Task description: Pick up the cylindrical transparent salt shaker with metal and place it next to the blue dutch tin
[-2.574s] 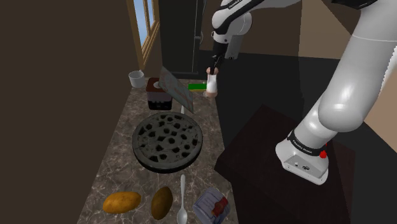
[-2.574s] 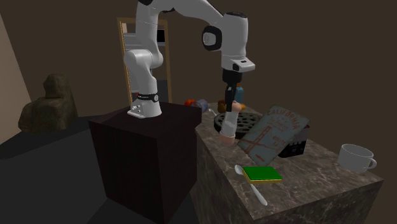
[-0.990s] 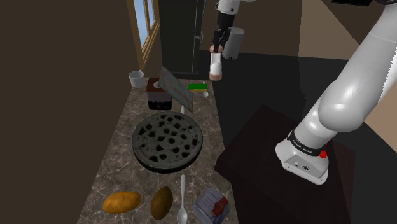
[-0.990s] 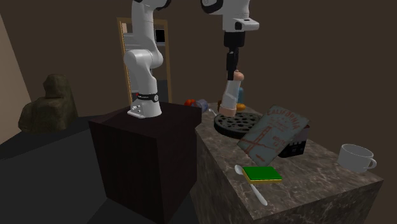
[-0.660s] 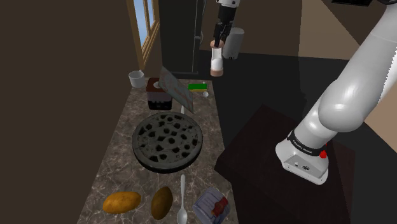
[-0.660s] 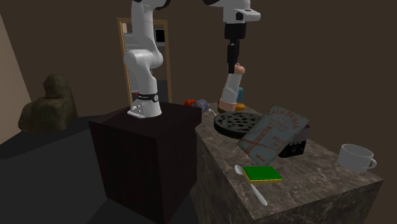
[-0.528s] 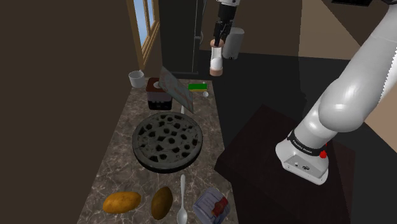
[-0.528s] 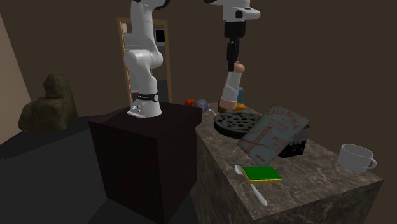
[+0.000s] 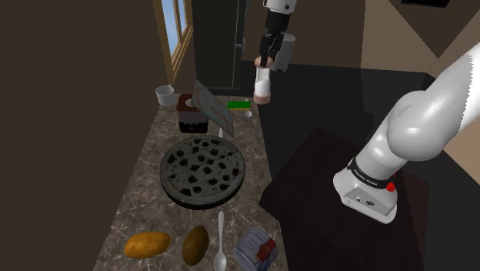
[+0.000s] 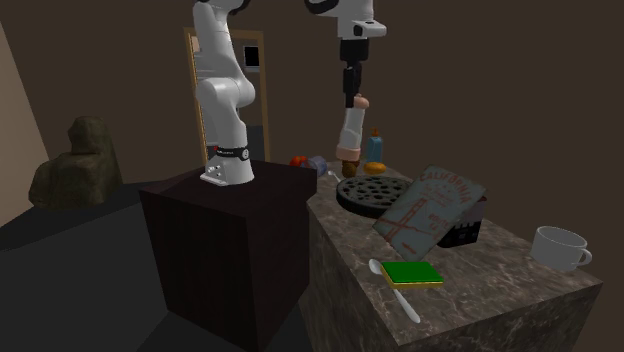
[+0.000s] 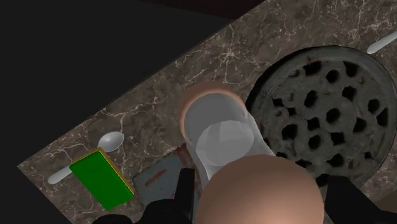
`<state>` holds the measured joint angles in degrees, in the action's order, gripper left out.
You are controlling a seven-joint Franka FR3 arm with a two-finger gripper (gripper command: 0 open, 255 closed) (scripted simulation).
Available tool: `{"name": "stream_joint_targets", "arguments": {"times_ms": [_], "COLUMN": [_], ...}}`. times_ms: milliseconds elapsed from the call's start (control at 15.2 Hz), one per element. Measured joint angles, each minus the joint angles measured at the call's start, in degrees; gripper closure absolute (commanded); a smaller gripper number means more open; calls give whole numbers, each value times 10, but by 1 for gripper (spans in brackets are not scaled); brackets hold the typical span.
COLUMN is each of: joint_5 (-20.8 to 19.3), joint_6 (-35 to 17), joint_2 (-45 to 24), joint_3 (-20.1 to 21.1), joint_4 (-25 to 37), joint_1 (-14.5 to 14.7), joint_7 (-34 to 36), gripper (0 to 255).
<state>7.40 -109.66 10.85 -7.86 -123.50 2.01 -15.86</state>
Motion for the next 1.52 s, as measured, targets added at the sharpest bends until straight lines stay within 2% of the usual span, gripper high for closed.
{"name": "stream_joint_targets", "arguments": {"times_ms": [726,1056,1518], "joint_5": [28,57,105], "joint_6": [-17,-16,-17], "joint_2": [152,204,247], "joint_3": [93,143,217], "joint_4": [-149,-190,-215], "joint_1": [55,87,135], "joint_7": [133,198,289], "gripper": [255,255,255]}}
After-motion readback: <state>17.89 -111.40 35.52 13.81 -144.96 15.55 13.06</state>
